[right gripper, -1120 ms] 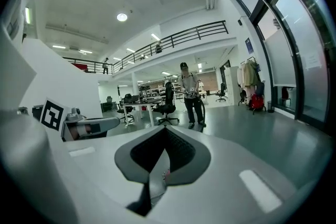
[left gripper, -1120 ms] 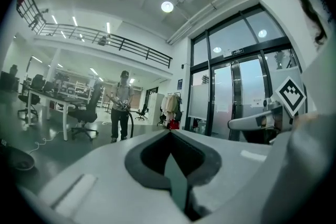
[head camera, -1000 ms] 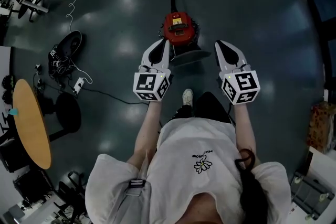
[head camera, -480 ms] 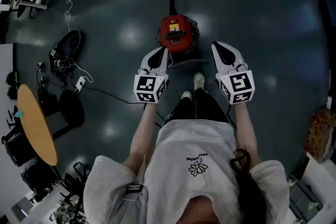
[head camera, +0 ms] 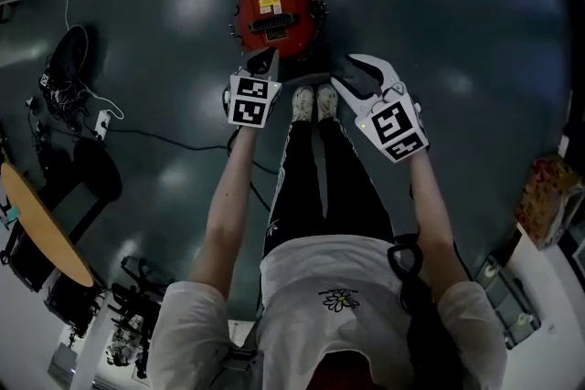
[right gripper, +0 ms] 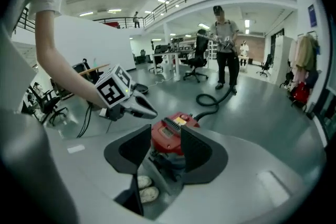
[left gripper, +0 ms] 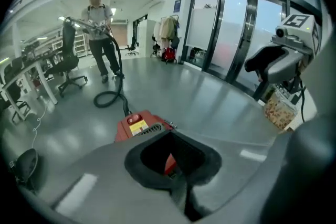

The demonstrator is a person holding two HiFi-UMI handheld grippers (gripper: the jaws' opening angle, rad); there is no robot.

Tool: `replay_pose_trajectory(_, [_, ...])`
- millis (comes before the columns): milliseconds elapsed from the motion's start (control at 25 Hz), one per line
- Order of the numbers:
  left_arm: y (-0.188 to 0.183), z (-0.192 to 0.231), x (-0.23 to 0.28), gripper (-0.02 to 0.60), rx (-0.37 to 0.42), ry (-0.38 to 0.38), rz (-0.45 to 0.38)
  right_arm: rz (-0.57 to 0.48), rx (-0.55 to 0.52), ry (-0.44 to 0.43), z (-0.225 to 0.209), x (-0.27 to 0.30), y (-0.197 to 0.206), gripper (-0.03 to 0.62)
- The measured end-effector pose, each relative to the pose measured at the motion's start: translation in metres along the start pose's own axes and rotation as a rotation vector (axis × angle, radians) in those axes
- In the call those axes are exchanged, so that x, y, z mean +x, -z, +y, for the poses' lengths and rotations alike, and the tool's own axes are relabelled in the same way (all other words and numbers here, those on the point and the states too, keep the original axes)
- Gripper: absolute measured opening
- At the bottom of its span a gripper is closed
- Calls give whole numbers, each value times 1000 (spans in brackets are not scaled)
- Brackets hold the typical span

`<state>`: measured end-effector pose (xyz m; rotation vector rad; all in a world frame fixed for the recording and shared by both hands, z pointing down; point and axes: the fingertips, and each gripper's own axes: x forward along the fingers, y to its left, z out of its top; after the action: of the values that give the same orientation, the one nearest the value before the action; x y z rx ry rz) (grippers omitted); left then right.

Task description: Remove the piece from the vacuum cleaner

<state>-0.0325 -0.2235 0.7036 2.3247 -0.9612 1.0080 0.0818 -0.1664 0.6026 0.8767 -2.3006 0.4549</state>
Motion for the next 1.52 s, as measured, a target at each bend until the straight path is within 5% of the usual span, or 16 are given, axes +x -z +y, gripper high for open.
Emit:
replay_pose_trajectory(160, [44,21,60,0,34,17,103,245,19,-179,18,77,95,343])
replay_pose_trajectory(360, [84,32,92,1,74,44,170,503,-116,-254,35,141,192,371])
replay_pose_trajectory(640, [95,30,112,2,91,44,153,610,-135,-291,32,170,245,369])
replay_pose_trajectory(960, [95,28,115,2,155,88,249,675,-268,-273,31,197,272,221])
replay_pose_trajectory(1040, [96,28,115,2,154,101,269,712,-314,-272,36,197,279,45])
replay_pose_trajectory(1520, [97,34,114,2,109,103,266,677,-314,-241,58,188,281,35])
